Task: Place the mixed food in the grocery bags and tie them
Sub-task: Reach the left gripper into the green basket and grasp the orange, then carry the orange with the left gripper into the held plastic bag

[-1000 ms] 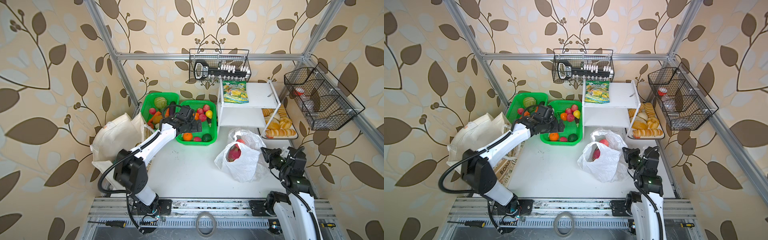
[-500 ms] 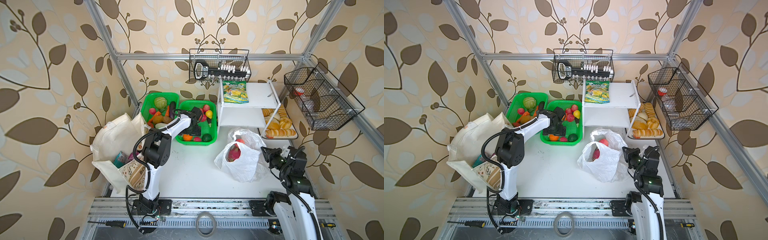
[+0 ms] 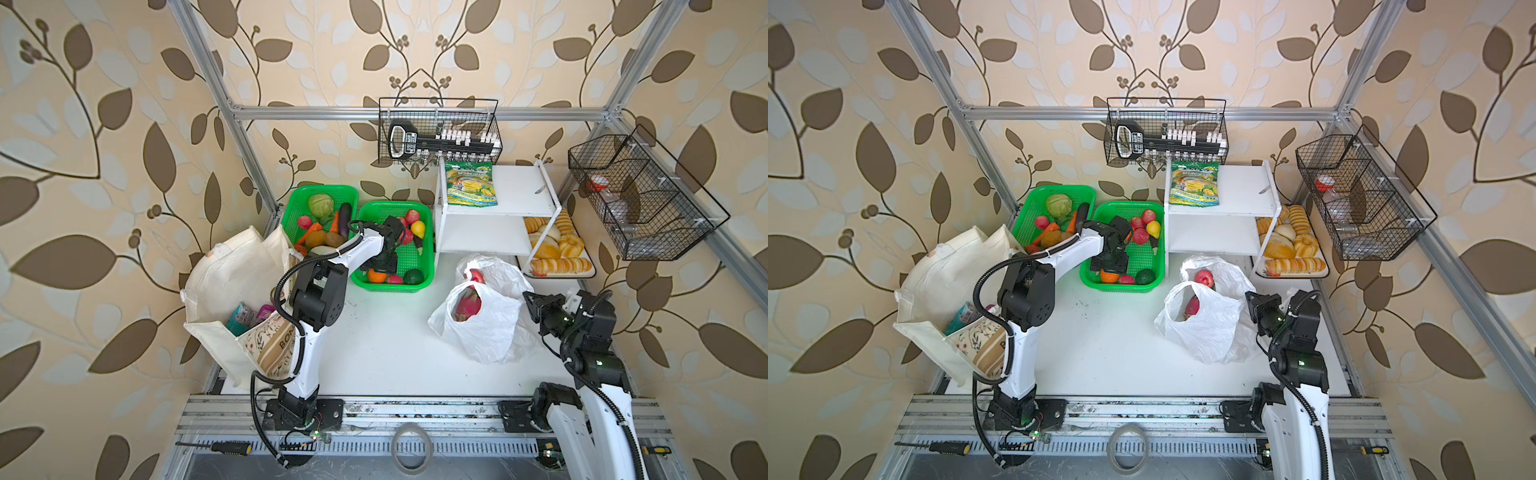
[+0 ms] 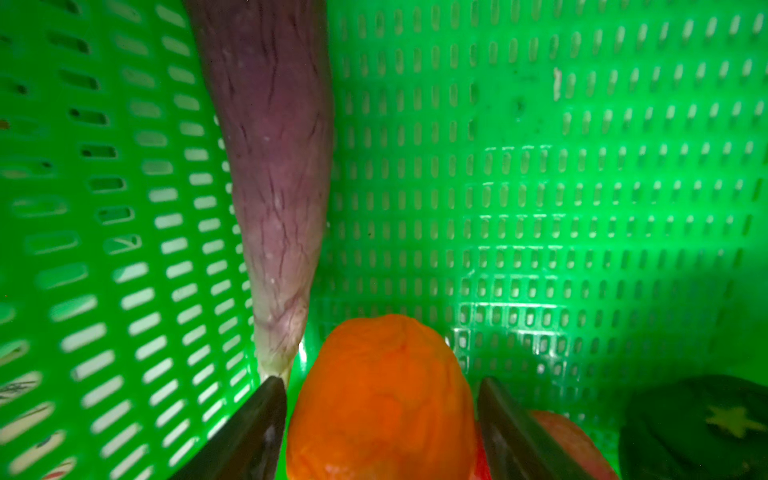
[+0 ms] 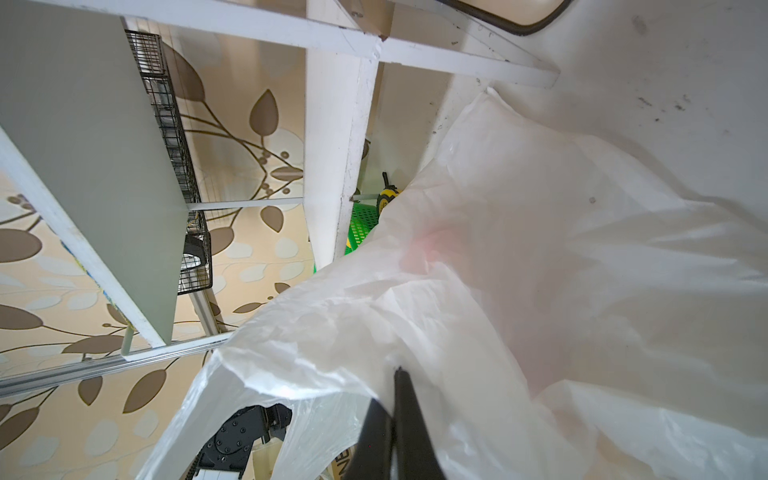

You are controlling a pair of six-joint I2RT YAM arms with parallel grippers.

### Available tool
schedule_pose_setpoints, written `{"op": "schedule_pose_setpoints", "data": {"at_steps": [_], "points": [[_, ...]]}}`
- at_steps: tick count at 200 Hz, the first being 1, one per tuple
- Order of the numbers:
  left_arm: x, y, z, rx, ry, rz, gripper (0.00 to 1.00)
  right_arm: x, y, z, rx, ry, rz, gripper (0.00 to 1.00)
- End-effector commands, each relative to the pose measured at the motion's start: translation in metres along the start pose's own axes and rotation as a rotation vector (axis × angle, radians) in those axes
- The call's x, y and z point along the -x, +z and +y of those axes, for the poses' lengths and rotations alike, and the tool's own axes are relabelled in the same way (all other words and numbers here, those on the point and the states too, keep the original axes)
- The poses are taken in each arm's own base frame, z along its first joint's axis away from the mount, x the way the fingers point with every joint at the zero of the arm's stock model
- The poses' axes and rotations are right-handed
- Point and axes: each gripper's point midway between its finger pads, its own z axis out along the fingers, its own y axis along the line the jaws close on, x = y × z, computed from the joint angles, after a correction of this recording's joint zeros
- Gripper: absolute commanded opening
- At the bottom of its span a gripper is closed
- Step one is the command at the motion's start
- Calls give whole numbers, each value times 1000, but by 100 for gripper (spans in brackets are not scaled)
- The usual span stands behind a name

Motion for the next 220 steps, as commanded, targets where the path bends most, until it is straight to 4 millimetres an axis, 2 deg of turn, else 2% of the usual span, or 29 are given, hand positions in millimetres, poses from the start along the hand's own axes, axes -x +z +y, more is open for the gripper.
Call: {"op": "schedule_pose_setpoints", "data": {"at_steps": [1, 26, 54, 86, 101, 157, 174, 178, 180, 189, 220], "points": [[7, -20, 7, 7, 33, -30, 67, 3, -8, 11, 16, -12, -24, 0], [16, -49, 4, -42, 25, -92, 66, 2, -10, 11, 19, -12, -25, 0], [23, -95, -1, -139, 10, -180, 66, -1, -12, 12, 26, -3, -18, 0], [17, -142, -5, -261, -2, -276, 67, -1, -11, 11, 30, 2, -19, 0], [9, -157, -9, -324, -4, -296, 67, -2, -11, 11, 31, 6, -12, 0], [-40, -203, -54, -760, -16, -259, 65, -4, -13, 14, 44, 9, -6, 0], [-56, -206, -66, -877, -51, -218, 64, -4, -13, 13, 43, 11, -5, 0], [-62, -202, -69, -891, -57, -193, 64, -4, -12, 12, 42, 12, -5, 0], [-64, -210, -68, -908, -53, -207, 64, -4, -13, 13, 43, 13, -6, 0], [-74, -212, -73, -943, -54, -187, 63, -4, -12, 12, 42, 13, -6, 0], [-117, -206, -118, -1022, 56, -58, 61, -4, -11, 13, 48, 17, -4, 0]]}}
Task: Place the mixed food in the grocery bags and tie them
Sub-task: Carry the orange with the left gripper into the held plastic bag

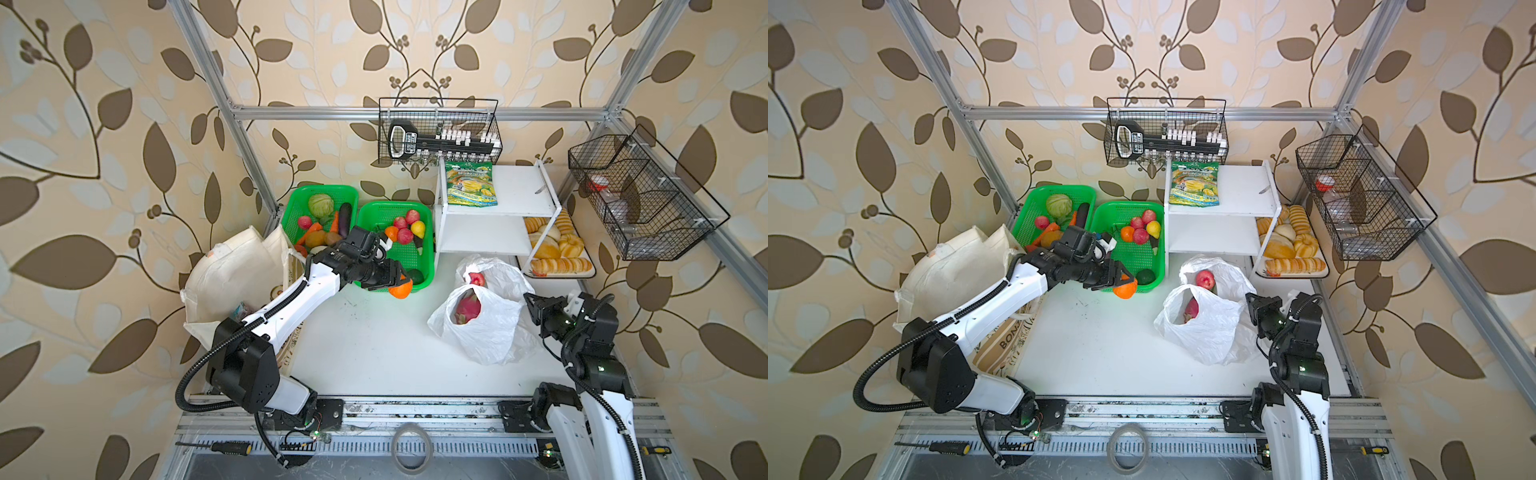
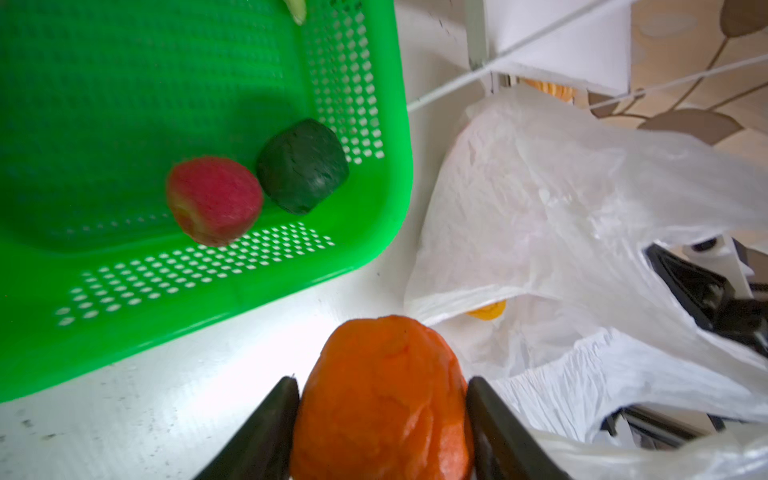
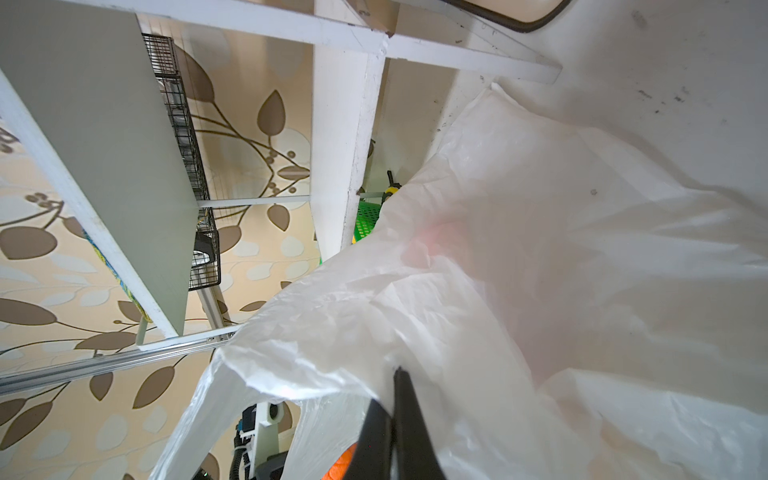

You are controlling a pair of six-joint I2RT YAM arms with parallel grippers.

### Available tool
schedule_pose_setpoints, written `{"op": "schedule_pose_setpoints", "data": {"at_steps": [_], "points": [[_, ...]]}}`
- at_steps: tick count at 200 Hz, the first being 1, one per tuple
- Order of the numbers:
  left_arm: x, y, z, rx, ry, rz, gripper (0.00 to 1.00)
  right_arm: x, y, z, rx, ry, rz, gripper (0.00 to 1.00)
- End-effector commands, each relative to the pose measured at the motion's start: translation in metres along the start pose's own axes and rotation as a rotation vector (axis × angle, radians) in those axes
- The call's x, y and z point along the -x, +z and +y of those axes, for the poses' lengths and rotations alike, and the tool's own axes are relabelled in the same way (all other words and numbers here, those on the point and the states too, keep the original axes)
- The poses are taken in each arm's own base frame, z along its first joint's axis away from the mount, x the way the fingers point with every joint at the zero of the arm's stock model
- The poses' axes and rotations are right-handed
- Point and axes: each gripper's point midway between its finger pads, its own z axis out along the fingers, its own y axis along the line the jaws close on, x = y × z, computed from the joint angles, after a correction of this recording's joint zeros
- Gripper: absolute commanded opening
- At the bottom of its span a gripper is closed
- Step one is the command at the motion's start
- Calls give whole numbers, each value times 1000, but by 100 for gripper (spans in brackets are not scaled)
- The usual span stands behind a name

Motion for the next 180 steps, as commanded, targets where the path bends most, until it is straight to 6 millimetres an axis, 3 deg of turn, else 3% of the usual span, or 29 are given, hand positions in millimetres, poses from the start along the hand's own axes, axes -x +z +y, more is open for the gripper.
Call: {"op": "schedule_pose_setpoints", "data": {"at_steps": [1, 25, 61, 105, 150, 180], "points": [[-25, 7, -58, -197, 71, 77, 61, 0, -3, 10, 32, 10, -2, 0], [-42, 28, -83, -229, 129, 118, 61, -1, -3, 12, 36, 10, 4, 0], [-41, 53, -115, -259, 181, 105, 60, -1, -5, 10, 36, 12, 0, 0], [-46, 61, -165, -365, 254, 115, 60, -4, -5, 7, 37, 24, 8, 0], [-15, 68, -181, -359, 271, -55, 61, -5, -5, 7, 41, 30, 12, 0], [-4, 88, -192, -352, 299, -81, 64, -5, -6, 5, 41, 31, 8, 0]]}}
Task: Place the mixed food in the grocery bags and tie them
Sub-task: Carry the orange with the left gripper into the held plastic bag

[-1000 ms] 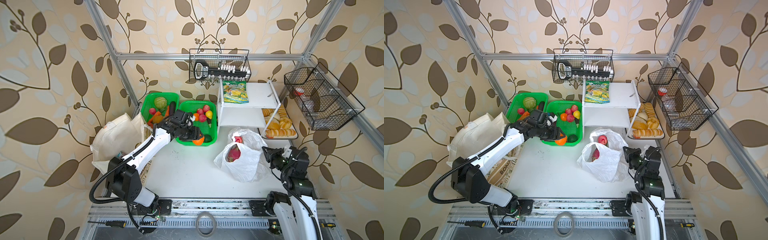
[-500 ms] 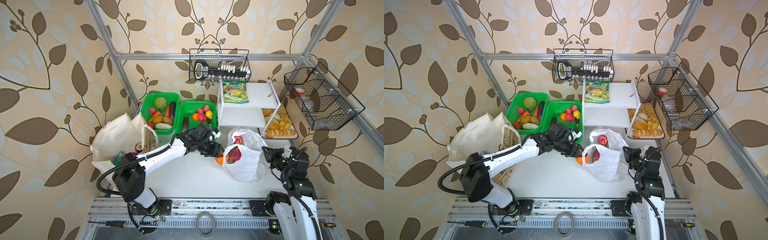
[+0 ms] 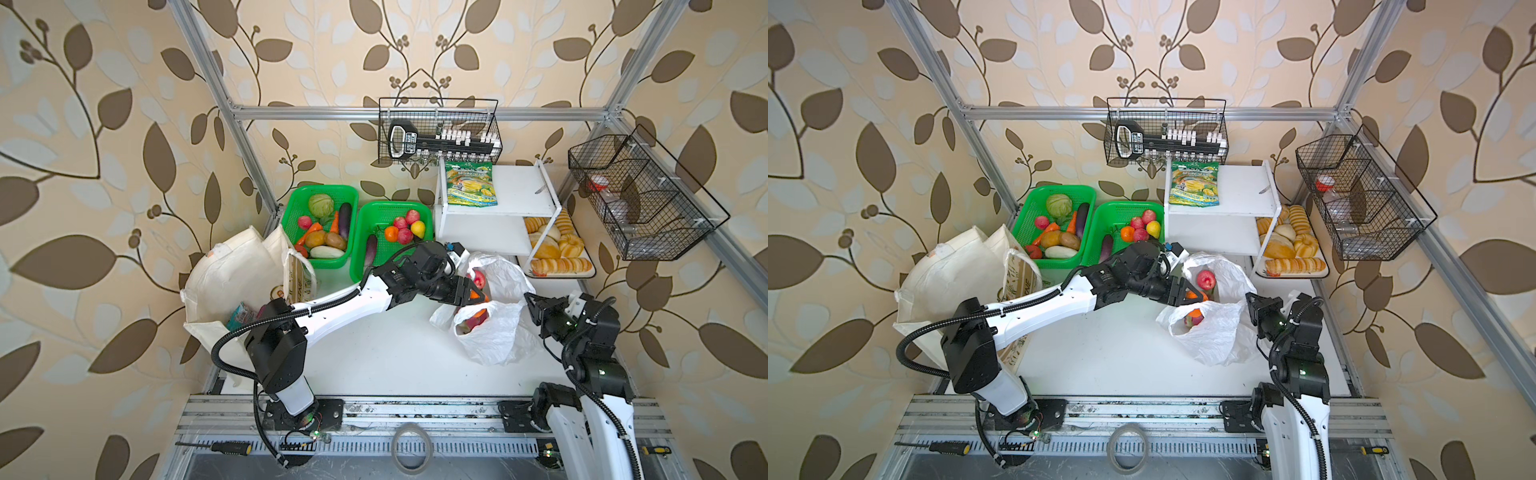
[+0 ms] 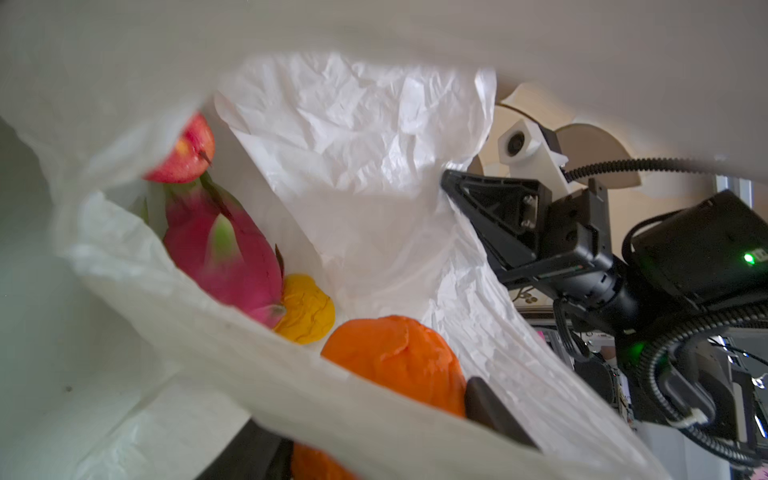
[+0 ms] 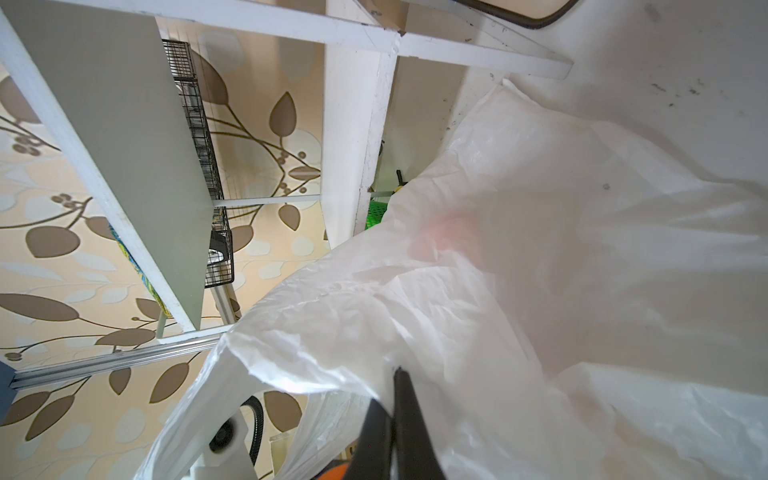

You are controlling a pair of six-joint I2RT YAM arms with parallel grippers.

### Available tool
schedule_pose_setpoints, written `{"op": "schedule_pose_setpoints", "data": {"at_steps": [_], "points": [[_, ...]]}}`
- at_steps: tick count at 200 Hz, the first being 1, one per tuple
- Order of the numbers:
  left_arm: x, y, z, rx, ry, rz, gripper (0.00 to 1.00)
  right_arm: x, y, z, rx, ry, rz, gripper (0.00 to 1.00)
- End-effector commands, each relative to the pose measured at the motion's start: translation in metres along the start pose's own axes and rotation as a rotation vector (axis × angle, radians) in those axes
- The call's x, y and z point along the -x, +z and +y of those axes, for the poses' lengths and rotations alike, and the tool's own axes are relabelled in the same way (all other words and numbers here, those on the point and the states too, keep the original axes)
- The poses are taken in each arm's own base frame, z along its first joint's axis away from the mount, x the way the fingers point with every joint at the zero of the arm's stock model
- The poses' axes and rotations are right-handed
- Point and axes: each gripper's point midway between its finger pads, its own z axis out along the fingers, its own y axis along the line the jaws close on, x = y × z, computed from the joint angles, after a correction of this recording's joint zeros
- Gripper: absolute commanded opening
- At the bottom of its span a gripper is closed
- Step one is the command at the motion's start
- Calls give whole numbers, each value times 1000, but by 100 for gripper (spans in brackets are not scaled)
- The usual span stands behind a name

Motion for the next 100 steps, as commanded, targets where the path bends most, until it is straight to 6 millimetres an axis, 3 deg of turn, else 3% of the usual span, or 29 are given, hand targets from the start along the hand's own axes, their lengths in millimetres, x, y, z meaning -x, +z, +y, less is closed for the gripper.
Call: {"op": "schedule_pose_setpoints", "data": {"at_steps": [1, 34, 65, 100], "points": [[31, 15, -15, -10, 58, -93, 64, -4, -1, -1, 10, 17, 12, 0], [36, 39, -9, 51, 97, -95, 68, 8, -6, -2, -8, -11, -46, 0], [28, 55, 2, 83, 99, -59, 74, 10, -3, -6, -33, -25, -45, 0], [16, 59, 5, 102, 112, -5, 87, 13, -5, -8, -52, -45, -61, 0]]}}
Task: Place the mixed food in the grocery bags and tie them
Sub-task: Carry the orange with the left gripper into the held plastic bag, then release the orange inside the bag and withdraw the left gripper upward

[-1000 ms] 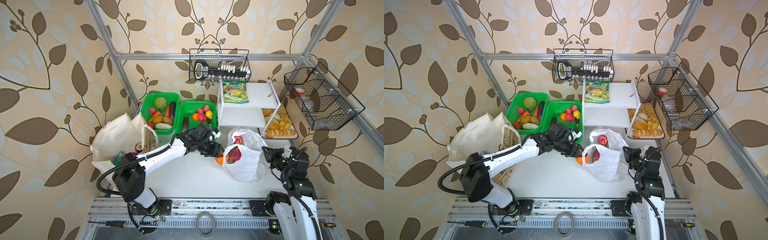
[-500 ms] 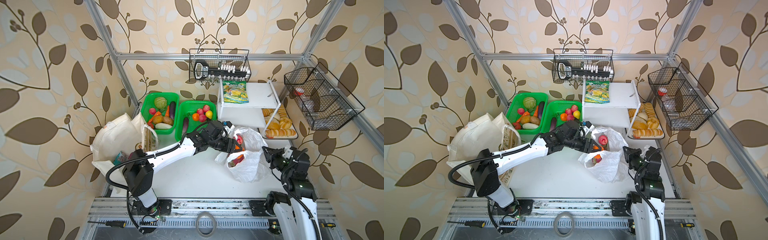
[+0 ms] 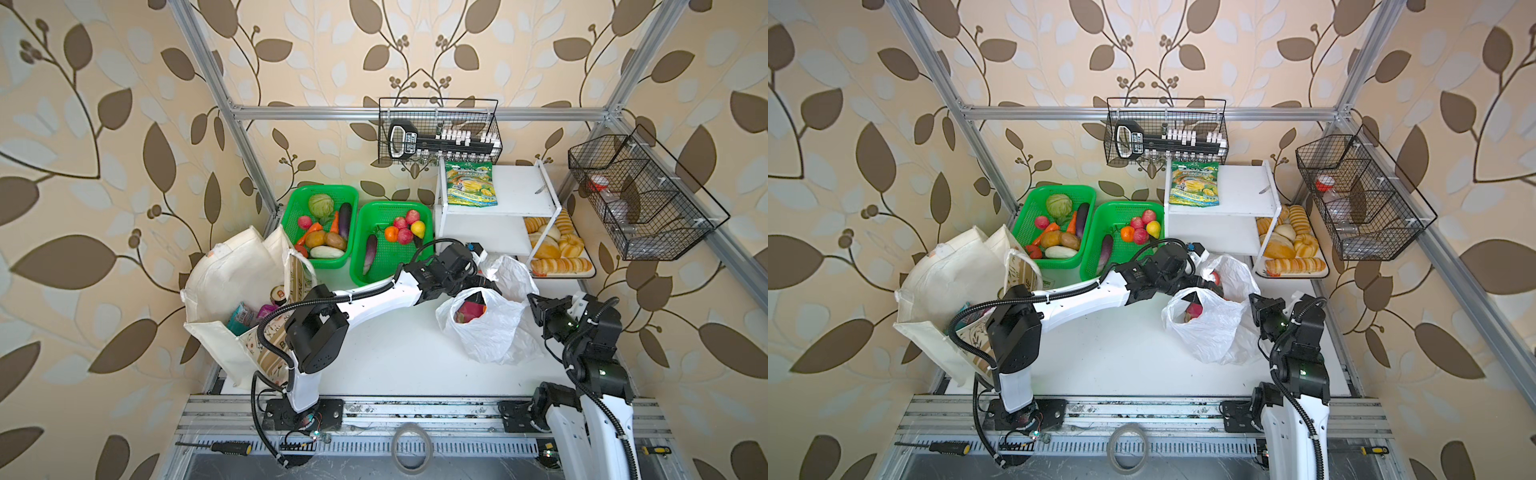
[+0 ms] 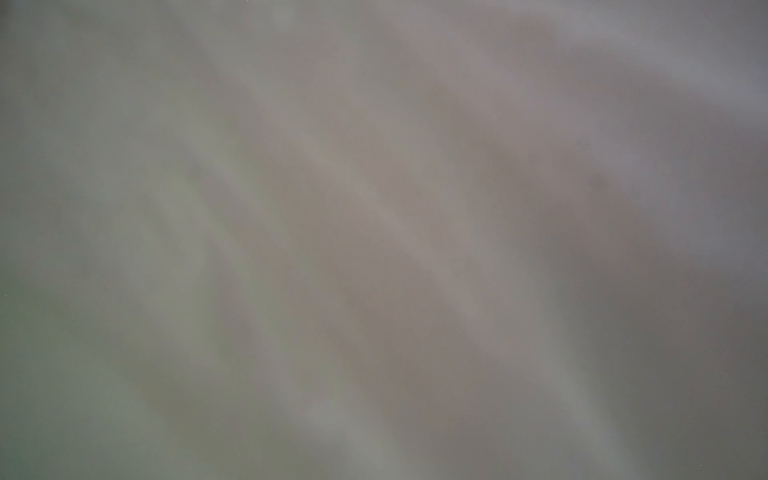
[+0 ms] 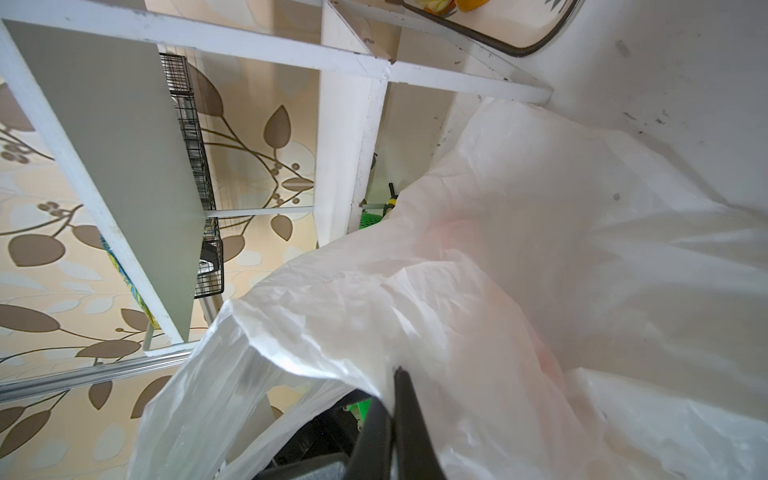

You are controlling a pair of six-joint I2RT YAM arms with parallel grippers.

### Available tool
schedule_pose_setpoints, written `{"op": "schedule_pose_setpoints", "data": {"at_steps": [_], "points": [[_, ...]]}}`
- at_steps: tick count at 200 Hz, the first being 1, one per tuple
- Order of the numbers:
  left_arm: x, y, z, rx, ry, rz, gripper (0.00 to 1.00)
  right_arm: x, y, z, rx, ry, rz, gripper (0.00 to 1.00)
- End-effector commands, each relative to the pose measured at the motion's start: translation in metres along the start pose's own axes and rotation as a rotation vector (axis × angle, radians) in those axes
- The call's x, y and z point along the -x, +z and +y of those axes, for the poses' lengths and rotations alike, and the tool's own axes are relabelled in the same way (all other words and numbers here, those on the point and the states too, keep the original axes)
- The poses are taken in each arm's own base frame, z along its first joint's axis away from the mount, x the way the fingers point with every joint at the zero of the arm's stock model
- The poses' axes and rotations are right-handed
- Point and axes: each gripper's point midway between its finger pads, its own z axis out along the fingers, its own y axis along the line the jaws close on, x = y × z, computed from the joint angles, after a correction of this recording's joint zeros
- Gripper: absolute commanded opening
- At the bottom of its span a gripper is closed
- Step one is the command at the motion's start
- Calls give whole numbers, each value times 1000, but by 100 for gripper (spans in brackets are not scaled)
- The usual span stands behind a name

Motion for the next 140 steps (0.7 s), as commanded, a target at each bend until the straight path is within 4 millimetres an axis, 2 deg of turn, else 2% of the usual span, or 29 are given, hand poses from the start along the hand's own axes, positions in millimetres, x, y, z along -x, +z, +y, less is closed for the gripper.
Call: {"op": "schedule_pose_setpoints", "data": {"at_steps": [1, 33, 76, 106, 140], "points": [[9, -6, -14, -1, 52, -16, 87, 4, -4, 0, -19, -23, -25, 0], [9, -24, -24, -8, 104, -18, 91, 6, -5, -3, -38, -37, -37, 0], [-1, -69, -45, -65, 224, -48, 94, 8, -4, -7, -57, -53, -40, 0], [-6, -99, -38, -2, 281, -115, 97, 7, -3, -7, -56, -52, -32, 0], [7, -126, -27, 109, 329, -226, 97, 6, -3, -3, -40, -45, -22, 0]]}}
